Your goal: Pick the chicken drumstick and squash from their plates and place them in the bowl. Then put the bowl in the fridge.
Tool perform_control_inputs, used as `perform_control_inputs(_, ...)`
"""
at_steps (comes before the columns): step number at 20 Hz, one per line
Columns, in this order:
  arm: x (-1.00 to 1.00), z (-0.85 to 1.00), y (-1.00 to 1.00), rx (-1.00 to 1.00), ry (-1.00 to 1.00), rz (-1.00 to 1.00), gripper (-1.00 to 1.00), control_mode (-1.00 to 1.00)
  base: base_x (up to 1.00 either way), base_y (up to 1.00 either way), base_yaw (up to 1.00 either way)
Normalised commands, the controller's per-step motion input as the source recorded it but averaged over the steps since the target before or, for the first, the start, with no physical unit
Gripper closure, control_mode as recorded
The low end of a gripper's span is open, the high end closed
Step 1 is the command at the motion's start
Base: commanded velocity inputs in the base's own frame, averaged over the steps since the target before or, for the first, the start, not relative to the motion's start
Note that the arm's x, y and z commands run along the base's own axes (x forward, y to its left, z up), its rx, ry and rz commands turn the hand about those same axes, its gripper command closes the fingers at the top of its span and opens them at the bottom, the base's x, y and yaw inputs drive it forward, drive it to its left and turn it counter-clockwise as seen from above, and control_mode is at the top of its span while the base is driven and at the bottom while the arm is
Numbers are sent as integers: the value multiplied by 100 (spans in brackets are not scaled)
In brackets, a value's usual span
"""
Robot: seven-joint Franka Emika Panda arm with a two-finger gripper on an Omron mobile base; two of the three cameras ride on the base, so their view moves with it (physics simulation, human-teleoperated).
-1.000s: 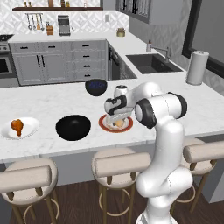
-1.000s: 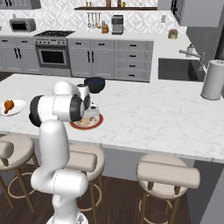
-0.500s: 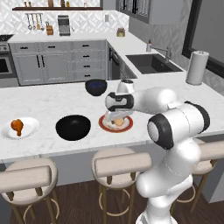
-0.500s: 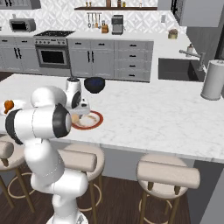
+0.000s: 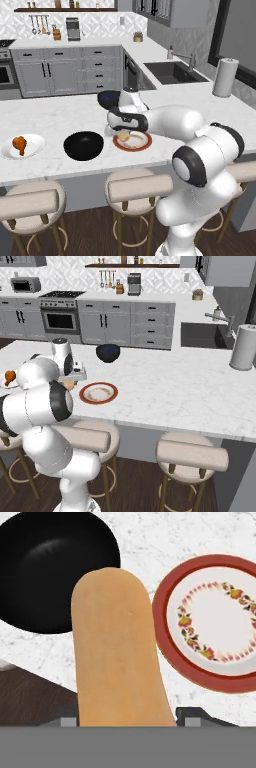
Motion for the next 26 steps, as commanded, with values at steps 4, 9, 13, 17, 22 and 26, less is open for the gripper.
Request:
perform_control_inputs(4, 69, 0, 75, -12, 14, -3, 100, -100, 0, 0, 0)
perform_control_inputs(9, 66, -18, 72, -2, 1, -3, 100, -100, 0, 0, 0)
perform_control_inputs(13, 35, -58, 48, 7, -1, -3, 100, -100, 0, 0, 0)
perform_control_inputs(17, 24, -67, 29, 12, -3, -3, 100, -100, 0, 0, 0)
perform_control_inputs(22, 19, -39, 34, 0, 0, -1, 100, -100, 0, 0, 0)
perform_control_inputs(26, 2, -32, 13, 0, -1, 0, 100, -100, 0, 0, 0)
